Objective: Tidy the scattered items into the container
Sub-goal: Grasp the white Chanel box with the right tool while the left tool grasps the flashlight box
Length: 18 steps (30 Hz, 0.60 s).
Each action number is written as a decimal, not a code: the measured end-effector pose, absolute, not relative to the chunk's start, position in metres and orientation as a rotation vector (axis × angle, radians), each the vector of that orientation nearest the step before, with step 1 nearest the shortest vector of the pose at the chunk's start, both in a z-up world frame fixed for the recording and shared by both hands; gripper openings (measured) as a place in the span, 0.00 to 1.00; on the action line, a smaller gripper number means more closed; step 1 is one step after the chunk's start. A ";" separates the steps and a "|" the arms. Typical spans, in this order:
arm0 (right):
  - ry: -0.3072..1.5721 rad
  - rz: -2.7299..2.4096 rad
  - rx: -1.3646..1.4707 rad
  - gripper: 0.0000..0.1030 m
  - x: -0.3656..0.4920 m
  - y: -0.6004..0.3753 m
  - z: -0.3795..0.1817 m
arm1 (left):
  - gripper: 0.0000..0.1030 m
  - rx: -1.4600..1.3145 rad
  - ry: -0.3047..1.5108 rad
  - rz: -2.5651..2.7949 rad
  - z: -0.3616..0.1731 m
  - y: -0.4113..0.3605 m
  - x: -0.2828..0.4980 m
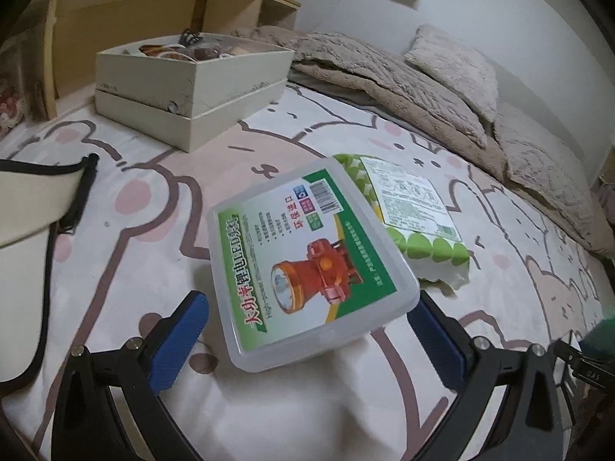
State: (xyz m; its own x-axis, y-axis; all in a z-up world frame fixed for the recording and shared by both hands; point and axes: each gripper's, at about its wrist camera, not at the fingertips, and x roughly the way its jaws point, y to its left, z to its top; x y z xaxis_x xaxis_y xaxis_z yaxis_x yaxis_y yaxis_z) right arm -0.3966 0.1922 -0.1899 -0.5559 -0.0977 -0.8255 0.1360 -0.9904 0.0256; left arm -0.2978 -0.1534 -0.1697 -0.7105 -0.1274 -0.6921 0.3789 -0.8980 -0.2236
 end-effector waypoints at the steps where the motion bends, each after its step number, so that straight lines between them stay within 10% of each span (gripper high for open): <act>1: 0.063 -2.668 1.391 1.00 -0.394 0.192 -0.189 | 1.00 1.024 0.524 -2.631 -0.170 -0.155 -0.297; 18: 0.302 -2.491 1.310 1.00 -0.334 0.147 -0.187 | 0.93 0.978 0.459 -2.709 -0.151 -0.140 -0.273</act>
State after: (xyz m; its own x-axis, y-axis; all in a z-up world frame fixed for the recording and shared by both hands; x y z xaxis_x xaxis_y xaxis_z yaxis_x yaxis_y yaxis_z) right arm -0.3341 0.1474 -0.1875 -0.5338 -0.1731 -0.8277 0.3659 -0.9297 -0.0415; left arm -0.2734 -0.1402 -0.1507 -0.7528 -0.1033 -0.6501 0.3117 -0.9258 -0.2139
